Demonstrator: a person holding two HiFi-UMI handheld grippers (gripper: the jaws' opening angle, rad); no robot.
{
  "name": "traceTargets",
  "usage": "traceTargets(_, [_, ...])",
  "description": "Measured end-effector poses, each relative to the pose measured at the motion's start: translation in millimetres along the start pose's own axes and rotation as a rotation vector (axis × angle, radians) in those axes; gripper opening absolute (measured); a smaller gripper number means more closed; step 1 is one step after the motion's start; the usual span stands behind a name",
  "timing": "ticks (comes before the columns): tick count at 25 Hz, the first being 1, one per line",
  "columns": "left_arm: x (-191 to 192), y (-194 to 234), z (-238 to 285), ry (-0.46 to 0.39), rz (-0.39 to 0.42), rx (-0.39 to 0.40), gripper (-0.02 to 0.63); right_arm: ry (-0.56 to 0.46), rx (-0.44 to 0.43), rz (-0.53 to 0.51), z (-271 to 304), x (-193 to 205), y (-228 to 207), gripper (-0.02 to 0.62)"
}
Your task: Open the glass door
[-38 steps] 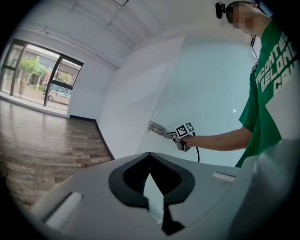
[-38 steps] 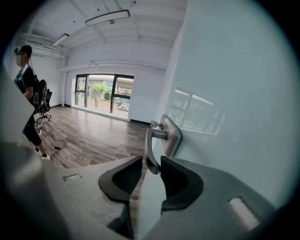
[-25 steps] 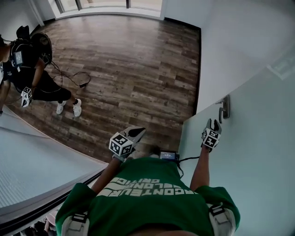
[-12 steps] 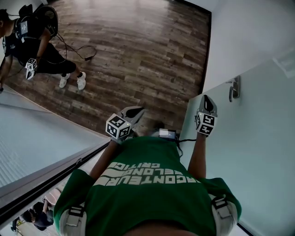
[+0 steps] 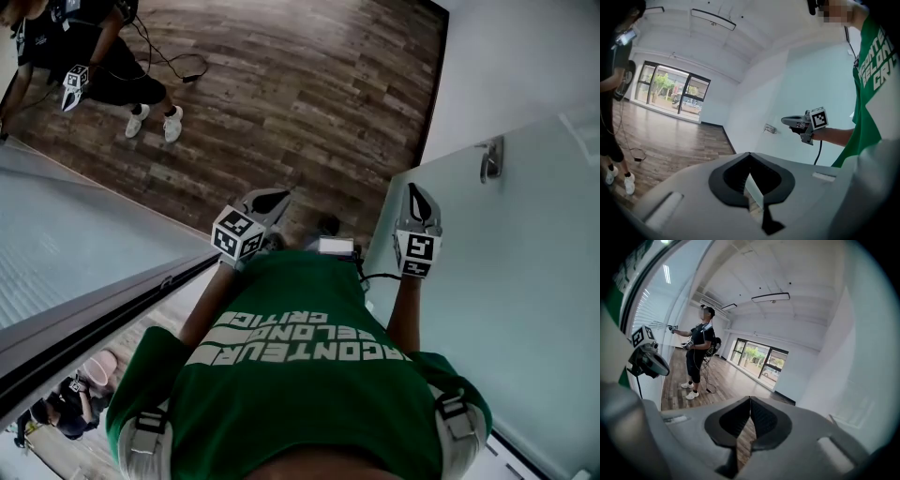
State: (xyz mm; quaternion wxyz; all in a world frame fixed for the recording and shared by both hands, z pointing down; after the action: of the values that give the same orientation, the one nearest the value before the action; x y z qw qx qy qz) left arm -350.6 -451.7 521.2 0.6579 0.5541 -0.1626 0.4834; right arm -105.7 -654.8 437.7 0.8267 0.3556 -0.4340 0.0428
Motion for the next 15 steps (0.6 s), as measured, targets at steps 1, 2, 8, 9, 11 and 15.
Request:
traceTargets(1, [2.1, -0.3, -3.3, 0.0, -0.002, -0.004, 0.014, -0.016, 0.003, 0.003, -6.0, -3.6, 1.4, -0.006])
traceTargets(2, [4.0, -0.5, -6.5, 0.0, -0.003, -0.009, 0.014, -0.03, 0.009, 0.009, -11.7, -7.3, 2.4, -0.006])
traceTargets(8, [2.9, -4.8, -18.5, 0.017, 0.002, -0.003, 0.014, -0.028, 0.012, 0.038, -31.8, -22.5, 17.5, -0.006])
traceTargets(9, [3.6, -6.9, -20.1, 0.021, 0.002, 0.003, 0.014, -0.024, 0.008, 0.04, -36.3, -23.5, 22.4, -0.006])
traceTargets(11, [7.3, -12.9, -20.9, 0.027, -0.001, 0.016, 0.014, 0.0, 0.0, 0.046, -46.1, -18.0, 30.6, -0.006])
traceTargets(15, [15.5, -24.9, -10.8, 0.035, -0.006, 0.04, 0.014, 0.009, -0.013, 0.051, -56.0, -6.8, 33.9, -0.006])
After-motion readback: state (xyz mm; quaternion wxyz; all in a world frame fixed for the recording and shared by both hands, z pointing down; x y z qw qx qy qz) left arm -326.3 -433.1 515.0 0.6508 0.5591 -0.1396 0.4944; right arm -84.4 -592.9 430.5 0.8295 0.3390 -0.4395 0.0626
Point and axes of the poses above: the fingertips, and each gripper's own axes: z forward along the fingers, y to its left, x out of its underside, the point moved 7 cm from there along -z, backward along the fingers, and after that the axes turned 14 degrees about -z, right-handed, at the moved point
